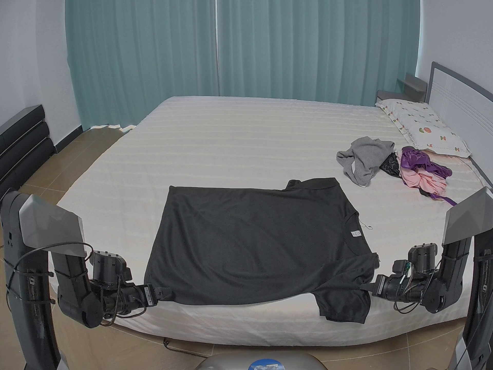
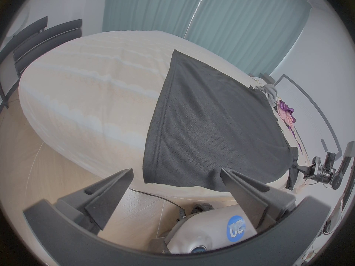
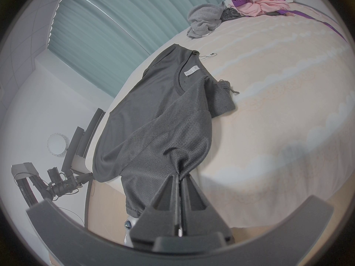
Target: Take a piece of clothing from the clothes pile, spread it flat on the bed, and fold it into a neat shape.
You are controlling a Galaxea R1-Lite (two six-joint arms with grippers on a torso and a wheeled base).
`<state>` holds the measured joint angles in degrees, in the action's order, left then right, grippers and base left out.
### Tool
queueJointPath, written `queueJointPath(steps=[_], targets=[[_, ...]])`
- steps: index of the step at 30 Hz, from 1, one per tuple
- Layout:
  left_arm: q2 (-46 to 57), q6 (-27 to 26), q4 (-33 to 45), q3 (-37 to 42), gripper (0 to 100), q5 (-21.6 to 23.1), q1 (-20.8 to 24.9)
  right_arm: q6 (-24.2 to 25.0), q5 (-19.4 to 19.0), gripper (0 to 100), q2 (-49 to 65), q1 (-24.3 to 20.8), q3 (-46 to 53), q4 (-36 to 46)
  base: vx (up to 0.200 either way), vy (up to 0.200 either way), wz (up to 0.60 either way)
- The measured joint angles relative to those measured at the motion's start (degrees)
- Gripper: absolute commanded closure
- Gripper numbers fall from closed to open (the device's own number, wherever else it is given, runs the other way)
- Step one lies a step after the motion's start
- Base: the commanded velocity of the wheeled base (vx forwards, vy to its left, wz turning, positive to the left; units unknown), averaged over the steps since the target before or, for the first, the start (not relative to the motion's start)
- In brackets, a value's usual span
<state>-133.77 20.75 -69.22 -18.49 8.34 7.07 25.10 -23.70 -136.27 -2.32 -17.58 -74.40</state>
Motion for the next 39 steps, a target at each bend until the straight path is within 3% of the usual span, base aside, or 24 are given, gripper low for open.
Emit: queueJointPath(steps=[16,17,39], targets=[[-3.6,0.1,0.3,-4.7,0,2.4,-0.6,0.3,-0.1,100,-0.9,-0.1,0.5,-3.1,0.0,0.0,0.0],[-3.7,0.2,0.2,-4.8,100,2.4,-0.6,0.3,-0.1,100,-0.9,-0.1,0.6,-3.1,0.0,0.0,0.0],[2.1,3.3,-0.4,0.6,100,2.9,-2.6,0.4,-0.2,100,-0.3,0.4,1.1,-3.2,0.0,0.0,0.0]])
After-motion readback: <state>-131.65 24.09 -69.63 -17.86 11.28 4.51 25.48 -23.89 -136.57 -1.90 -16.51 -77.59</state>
